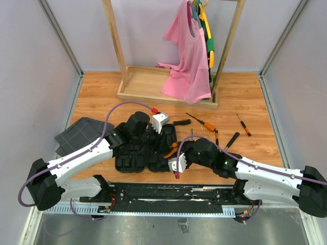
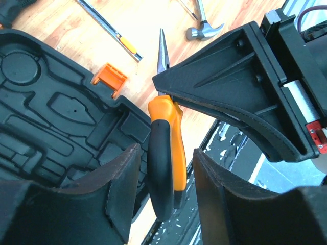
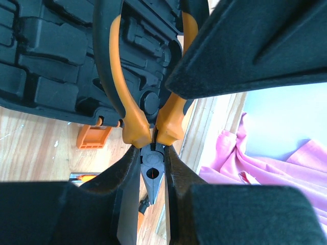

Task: Sort the tools into containers
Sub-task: Pick up the pliers at the center of the board.

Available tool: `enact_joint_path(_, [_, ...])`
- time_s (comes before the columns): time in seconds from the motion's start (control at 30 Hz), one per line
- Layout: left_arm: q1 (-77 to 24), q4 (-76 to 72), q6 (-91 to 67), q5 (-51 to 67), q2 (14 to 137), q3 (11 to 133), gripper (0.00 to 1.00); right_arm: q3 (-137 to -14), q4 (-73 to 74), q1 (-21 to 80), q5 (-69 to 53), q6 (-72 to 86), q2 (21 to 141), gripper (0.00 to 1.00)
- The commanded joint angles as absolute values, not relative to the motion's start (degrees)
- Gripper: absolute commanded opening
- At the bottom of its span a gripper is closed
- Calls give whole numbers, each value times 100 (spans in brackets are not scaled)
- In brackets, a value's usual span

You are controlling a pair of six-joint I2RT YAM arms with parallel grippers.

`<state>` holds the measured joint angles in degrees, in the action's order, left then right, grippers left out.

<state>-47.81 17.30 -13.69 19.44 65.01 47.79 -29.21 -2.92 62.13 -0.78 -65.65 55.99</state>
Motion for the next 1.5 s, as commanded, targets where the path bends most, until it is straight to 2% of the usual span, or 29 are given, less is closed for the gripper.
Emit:
enact_joint_path(0.0, [-4834,1725,-1201,2125,6645,5007,46,-2840,-722,6293,-27,-6736,5423,1])
enact_joint_path(0.27, [-4834,1728,-1154,2182,6728,5036,23,-2749,-865,6293,45,-6707,5477,1])
enact_joint_path(0.37, [-4834,1715,-1151,2071,6667,5028,9,-2709,-885,6293,73,-6713,5427,1])
enact_joint_path(0.43, [-4834,1685,-1172,2020,6638,5012,1,-2678,-939,6291,111,-6683,5385,7])
enact_joint_path(0.5, [-4834,1681,-1205,1881,6633,5009,0,-2644,-1036,6291,107,-6554,5327,23])
enact_joint_path(0.77, [-4825,1703,-1282,920,6328,4943,1,-2420,-1635,6293,-184,-5659,4968,59])
enact_joint_path(0.9, [-4825,1699,-1311,630,6195,4939,1,-2226,-2056,6293,-11,-5217,4859,61])
enact_joint_path(1.07, [-4825,1446,-1571,316,5922,4844,0,-2051,-2817,6286,899,-4142,4795,64])
enact_joint_path(1.2, [-4825,1129,-1883,-220,5564,4625,0,-2304,-2716,6233,2025,-2291,4675,76])
enact_joint_path(1.47, [-4825,539,-2186,-1465,4578,4050,0,-2400,-2256,6196,2189,514,4082,77])
